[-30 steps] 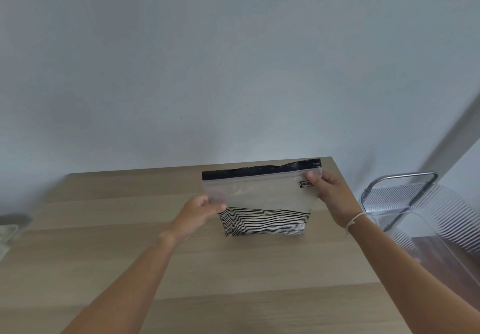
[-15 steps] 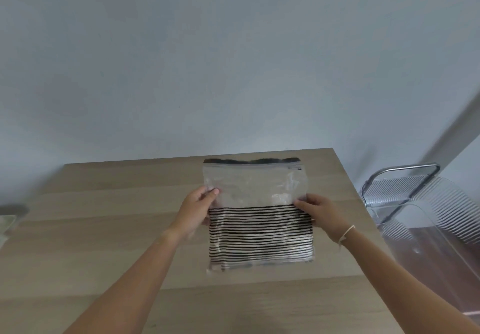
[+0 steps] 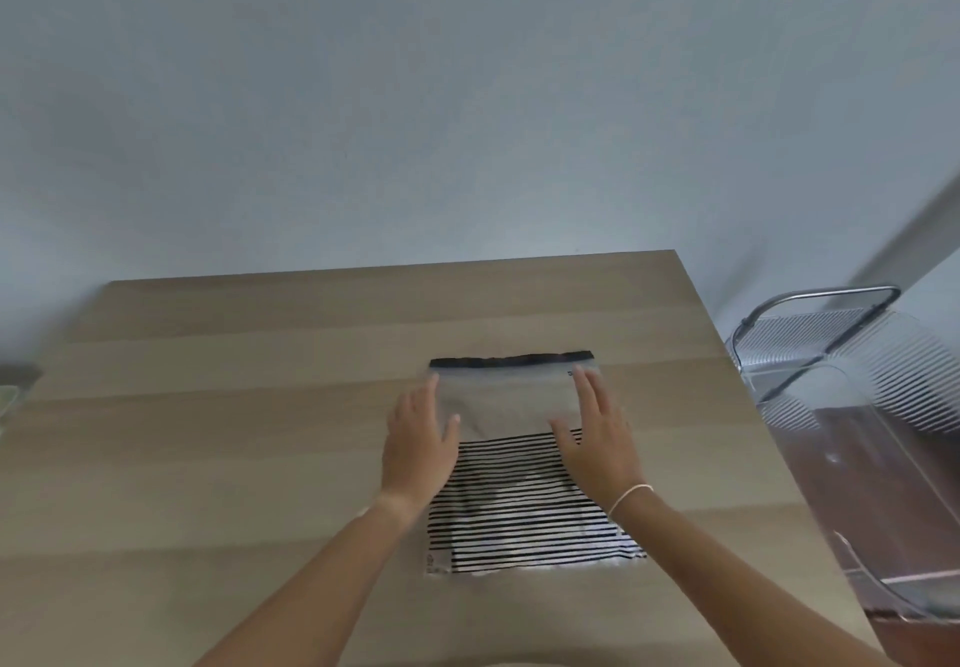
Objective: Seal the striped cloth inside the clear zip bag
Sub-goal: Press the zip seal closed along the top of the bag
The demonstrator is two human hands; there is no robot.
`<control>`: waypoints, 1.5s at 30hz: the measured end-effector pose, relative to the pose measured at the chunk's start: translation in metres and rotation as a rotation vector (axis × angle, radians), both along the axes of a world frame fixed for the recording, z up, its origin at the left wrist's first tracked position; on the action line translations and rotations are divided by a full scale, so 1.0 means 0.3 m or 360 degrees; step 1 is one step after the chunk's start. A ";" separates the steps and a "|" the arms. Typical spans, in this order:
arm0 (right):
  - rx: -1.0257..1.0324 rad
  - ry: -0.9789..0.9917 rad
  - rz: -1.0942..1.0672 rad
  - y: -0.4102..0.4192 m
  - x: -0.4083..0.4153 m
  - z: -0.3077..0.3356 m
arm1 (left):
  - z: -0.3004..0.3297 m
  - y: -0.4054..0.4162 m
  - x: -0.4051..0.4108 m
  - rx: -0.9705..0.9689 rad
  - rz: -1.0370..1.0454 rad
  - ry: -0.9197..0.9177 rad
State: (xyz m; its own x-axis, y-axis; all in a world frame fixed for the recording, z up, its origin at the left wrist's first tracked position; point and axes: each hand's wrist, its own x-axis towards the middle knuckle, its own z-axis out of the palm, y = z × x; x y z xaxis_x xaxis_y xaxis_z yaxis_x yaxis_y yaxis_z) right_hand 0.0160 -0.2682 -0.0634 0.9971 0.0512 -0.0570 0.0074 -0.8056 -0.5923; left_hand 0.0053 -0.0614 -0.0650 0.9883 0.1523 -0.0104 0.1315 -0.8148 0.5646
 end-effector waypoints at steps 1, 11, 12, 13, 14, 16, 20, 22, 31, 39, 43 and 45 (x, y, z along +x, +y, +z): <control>-0.0039 -0.0012 0.0047 0.026 0.004 -0.013 | -0.007 -0.022 0.006 0.0066 -0.0110 -0.0031; -0.0528 0.0216 0.0119 0.049 0.056 -0.188 | -0.162 -0.104 0.058 0.0406 -0.0411 0.0139; -0.0527 0.0214 0.0114 0.048 0.058 -0.198 | -0.173 -0.105 0.061 0.0407 -0.0413 0.0151; -0.0522 0.0204 0.0109 0.049 0.063 -0.205 | -0.182 -0.106 0.064 0.0403 -0.0406 0.0156; -0.0518 0.0193 0.0103 0.051 0.067 -0.210 | -0.187 -0.108 0.066 0.0398 -0.0397 0.0157; -0.0521 0.0173 0.0085 0.057 0.074 -0.215 | -0.192 -0.115 0.072 0.0392 -0.0384 0.0157; -0.0558 0.0145 0.0048 0.067 0.079 -0.216 | -0.189 -0.126 0.081 0.0420 -0.0370 0.0171; -0.0574 0.0147 0.0046 0.070 0.080 -0.218 | -0.188 -0.127 0.083 0.0441 -0.0369 0.0179; -0.0605 0.0143 0.0073 0.075 0.095 -0.221 | -0.194 -0.134 0.096 0.0461 -0.0369 0.0179; -0.0638 0.0140 0.0074 0.079 0.091 -0.228 | -0.199 -0.140 0.093 0.0473 -0.0356 0.0155; -0.0654 0.0144 0.0089 0.079 0.083 -0.230 | -0.206 -0.137 0.087 0.0492 -0.0360 0.0172; -0.0660 0.0129 0.0082 0.078 0.085 -0.228 | -0.200 -0.140 0.088 0.0499 -0.0355 0.0164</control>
State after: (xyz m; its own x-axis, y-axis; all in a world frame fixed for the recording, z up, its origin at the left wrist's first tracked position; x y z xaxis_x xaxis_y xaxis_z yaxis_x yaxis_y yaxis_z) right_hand 0.0414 -0.2448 -0.1318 0.9852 0.0570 -0.1615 0.0206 -0.9756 -0.2186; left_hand 0.0316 -0.1035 -0.1251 0.9937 -0.0544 -0.0983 -0.0252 -0.9606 0.2768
